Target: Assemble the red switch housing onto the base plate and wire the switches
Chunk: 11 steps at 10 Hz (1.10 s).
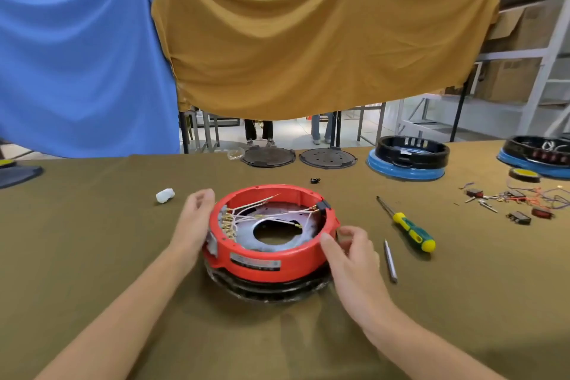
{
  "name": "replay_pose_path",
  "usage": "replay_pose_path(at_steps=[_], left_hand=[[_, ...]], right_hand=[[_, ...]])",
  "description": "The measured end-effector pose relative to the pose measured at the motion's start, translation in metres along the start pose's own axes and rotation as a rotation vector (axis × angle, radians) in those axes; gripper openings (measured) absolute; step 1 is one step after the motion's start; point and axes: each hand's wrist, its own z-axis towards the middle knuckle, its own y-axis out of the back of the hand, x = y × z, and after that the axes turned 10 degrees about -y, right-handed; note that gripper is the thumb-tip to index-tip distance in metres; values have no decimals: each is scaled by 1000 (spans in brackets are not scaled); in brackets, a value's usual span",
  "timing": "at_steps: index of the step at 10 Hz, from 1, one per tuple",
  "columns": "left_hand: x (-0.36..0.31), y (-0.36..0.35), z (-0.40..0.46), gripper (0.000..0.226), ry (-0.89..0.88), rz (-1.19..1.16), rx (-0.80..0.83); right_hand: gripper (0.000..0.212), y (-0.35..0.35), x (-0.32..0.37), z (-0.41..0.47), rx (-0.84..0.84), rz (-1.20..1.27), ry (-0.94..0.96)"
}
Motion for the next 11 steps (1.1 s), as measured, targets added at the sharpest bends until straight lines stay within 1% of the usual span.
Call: replay_pose_path(at_steps=[1, 2, 3, 4, 5, 6, 7, 8, 9, 10, 11], left_hand=[[5, 5, 0, 39, 65, 13, -81], [16, 5, -26, 32, 54, 40, -81], [19, -2, -35, 41, 29, 7, 30], [16, -10, -18, 22, -51, -25, 197], [17, -28, -8, 21, -166, 8, 286], [26, -41, -7, 23, -256, 118, 96], [33, -32, -13, 49, -274, 88, 184], [40, -21, -21, 73, -334, 203, 301], [41, -23, -22, 75, -339, 292, 257], [35, -23, -24, 64, -337, 262, 250], [33, -23, -31, 64, -335, 261, 180]], right_hand=[[37, 3, 9, 3, 78, 32, 21], [72, -3, 12, 18, 120, 42, 20], [75, -15, 4, 28, 109, -31, 61], [76, -18, 4, 45, 22, -71, 45], [71, -21, 8, 66, -59, -101, 41], [66, -30, 5, 74, -128, -120, 88], [66, -35, 1, 77, -144, -118, 101], [69, -34, -2, 78, -128, -145, 117], [76, -35, -3, 75, -100, -198, 146], [79, -32, 4, 71, -54, -188, 115], [78, -20, 2, 62, 63, -165, 110]])
